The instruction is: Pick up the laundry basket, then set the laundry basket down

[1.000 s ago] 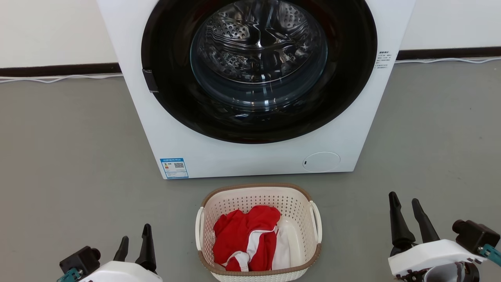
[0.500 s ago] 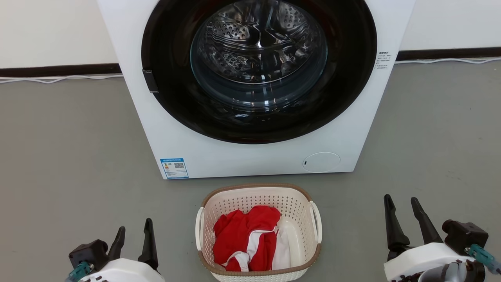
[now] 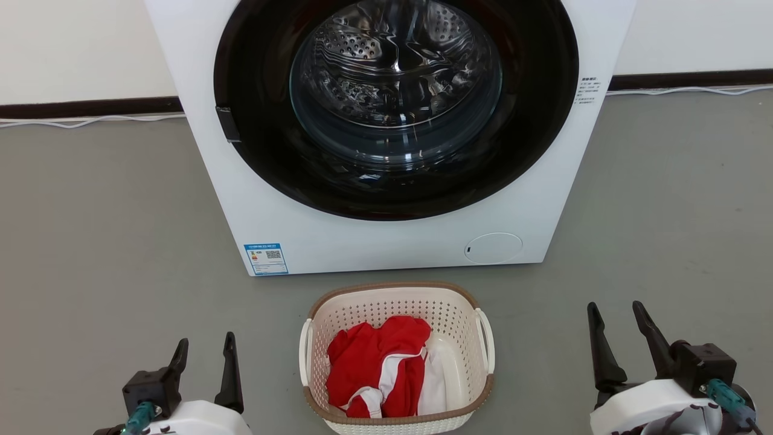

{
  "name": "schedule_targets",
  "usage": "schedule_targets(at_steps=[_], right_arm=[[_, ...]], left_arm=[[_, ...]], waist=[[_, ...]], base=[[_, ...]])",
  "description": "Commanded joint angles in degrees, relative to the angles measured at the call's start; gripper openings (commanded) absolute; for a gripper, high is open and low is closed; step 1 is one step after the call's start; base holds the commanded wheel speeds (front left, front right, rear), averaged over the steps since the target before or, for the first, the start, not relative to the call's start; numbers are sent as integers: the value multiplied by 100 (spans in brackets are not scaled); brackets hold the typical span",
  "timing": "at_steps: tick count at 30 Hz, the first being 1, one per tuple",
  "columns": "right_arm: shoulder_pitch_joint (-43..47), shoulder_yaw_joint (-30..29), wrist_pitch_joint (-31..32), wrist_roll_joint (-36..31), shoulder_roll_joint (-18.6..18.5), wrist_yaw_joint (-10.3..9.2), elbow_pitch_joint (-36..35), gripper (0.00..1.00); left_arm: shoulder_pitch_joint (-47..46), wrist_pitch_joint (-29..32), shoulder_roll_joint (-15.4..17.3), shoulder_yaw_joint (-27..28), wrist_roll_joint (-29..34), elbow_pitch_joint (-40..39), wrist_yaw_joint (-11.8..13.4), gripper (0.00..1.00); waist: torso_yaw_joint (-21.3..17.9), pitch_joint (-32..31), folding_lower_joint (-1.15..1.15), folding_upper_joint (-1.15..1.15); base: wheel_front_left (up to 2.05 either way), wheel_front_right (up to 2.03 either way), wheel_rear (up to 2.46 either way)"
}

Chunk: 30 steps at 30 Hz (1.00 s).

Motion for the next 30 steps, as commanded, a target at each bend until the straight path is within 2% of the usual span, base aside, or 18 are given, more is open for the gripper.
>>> schedule_targets(at_steps=[1, 15, 30], right_arm=[[-209, 86, -112, -226, -61, 36, -99, 100], [-200, -115, -365, -1333, -60, 41, 12, 100], [-178, -227, -392, -1387, -57, 42, 44, 100]], left_arm=[[-108, -98, 77, 123, 223, -126, 84, 100], [-88, -351, 148, 90, 1239, -26, 200, 100], [-50, -378, 149, 178, 1267, -93, -221, 100]], waist=[[-5, 3, 0, 0], [-40, 7, 0, 0], [-47, -13, 0, 0]], base=[[0, 0, 0], [0, 0, 0], [0, 0, 0]])
